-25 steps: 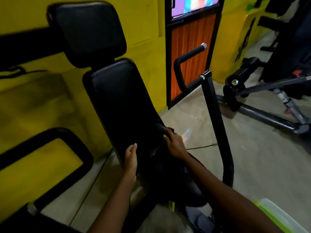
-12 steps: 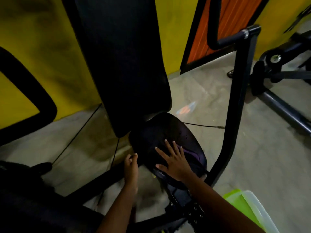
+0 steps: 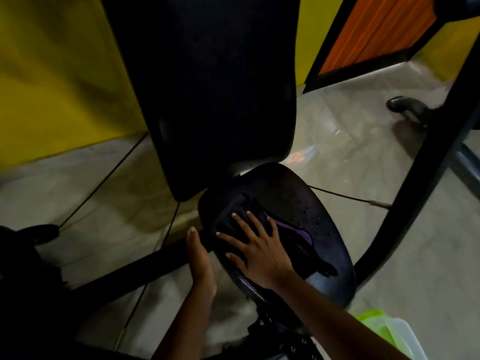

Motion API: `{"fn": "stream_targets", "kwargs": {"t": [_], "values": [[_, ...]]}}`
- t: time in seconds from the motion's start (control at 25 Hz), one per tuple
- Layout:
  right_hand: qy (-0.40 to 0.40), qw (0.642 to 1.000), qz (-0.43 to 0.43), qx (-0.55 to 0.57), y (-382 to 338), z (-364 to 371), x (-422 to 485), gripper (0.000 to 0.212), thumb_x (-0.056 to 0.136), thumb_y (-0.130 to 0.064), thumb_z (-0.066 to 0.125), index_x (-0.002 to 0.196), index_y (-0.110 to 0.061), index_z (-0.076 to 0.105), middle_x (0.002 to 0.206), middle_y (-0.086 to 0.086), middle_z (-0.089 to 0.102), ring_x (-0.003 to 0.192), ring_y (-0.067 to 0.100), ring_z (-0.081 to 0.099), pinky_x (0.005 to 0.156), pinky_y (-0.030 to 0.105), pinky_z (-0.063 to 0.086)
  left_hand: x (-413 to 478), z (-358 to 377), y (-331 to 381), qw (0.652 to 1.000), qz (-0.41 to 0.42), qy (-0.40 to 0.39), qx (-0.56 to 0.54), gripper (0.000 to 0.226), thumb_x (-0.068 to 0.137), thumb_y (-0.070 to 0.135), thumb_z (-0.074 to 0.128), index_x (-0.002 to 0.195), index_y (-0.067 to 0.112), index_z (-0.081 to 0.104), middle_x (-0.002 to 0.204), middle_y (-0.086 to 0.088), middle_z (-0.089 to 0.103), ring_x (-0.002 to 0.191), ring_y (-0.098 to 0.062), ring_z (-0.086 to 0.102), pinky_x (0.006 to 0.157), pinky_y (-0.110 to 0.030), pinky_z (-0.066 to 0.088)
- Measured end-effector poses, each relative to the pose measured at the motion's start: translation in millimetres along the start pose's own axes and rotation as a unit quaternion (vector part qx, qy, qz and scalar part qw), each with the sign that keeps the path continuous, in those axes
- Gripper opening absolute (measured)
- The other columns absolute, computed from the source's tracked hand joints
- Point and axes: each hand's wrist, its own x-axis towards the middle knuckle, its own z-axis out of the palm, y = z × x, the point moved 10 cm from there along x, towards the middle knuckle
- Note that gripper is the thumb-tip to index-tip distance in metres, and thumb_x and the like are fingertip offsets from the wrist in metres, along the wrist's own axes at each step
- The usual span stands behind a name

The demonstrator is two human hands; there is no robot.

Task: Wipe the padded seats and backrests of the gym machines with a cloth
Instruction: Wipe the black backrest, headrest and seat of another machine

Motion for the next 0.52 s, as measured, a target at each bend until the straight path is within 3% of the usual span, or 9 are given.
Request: {"fn": "stream_targets", "kwargs": {"t": [0.08, 0.16, 0.28, 0.44, 0.52], "values": [[-0.017, 0.999, 0.002, 0.033, 5.0, 5.2, 25.9, 0.046, 0.091, -0.059, 0.025, 0.135, -0.052, 0.03, 0.149, -0.003, 0.036, 0.137, 0.028, 0.034, 0.102, 0.059, 0.03, 9.1, 14.9, -1.0, 0.999, -0.004, 0.007, -0.042, 0.097, 0.061, 0.083, 0.044, 0.136, 0.022, 0.048, 0.138, -0.009, 0.052, 0.12, -0.026, 0.055, 0.106, -0.047, 0.04], [-0.033, 0.997, -0.001, 0.068, 12.7, 9.7, 51.4, 0.047, 0.09, -0.06, 0.022, 0.136, -0.052, 0.03, 0.153, -0.003, 0.029, 0.14, 0.028, 0.026, 0.106, 0.059, 0.021, -1.8, 30.1, 10.7, 0.998, 0.008, 0.031, -0.051, 0.078, 0.077, 0.075, 0.038, 0.131, 0.02, 0.052, 0.134, -0.012, 0.055, 0.115, -0.03, 0.057, 0.103, -0.047, 0.042], [-0.038, 0.994, 0.015, 0.098, 36.0, 10.3, 86.1, 0.054, 0.085, -0.063, 0.015, 0.136, -0.053, 0.029, 0.155, -0.008, 0.021, 0.143, 0.022, 0.016, 0.109, 0.052, 0.012, -12.9, 29.0, 18.5, 0.988, 0.029, 0.131, 0.076, 0.063, 0.091, 0.063, 0.031, 0.133, 0.02, 0.049, 0.135, -0.015, 0.053, 0.116, -0.037, 0.054, 0.098, -0.044, 0.043], [-0.036, 0.993, 0.085, 0.077, 87.9, 9.8, 106.3, 0.052, 0.087, -0.062, 0.015, 0.136, -0.052, 0.031, 0.154, -0.01, 0.023, 0.139, 0.022, 0.022, 0.106, 0.045, 0.02, -11.5, 26.0, 22.2, 0.975, 0.065, 0.157, 0.142, 0.064, 0.091, 0.062, 0.032, 0.138, 0.02, 0.042, 0.138, -0.014, 0.05, 0.119, -0.038, 0.051, 0.098, -0.047, 0.042], [-0.005, 0.991, 0.116, 0.059, 84.8, 4.9, 95.7, 0.047, 0.091, -0.054, 0.022, 0.133, -0.048, 0.04, 0.15, -0.008, 0.034, 0.13, 0.029, 0.037, 0.099, 0.048, 0.031, -9.1, 27.0, 23.1, 0.974, 0.072, 0.152, 0.153, 0.064, 0.092, 0.06, 0.033, 0.141, 0.018, 0.039, 0.139, -0.016, 0.048, 0.12, -0.038, 0.05, 0.096, -0.044, 0.04]]}}
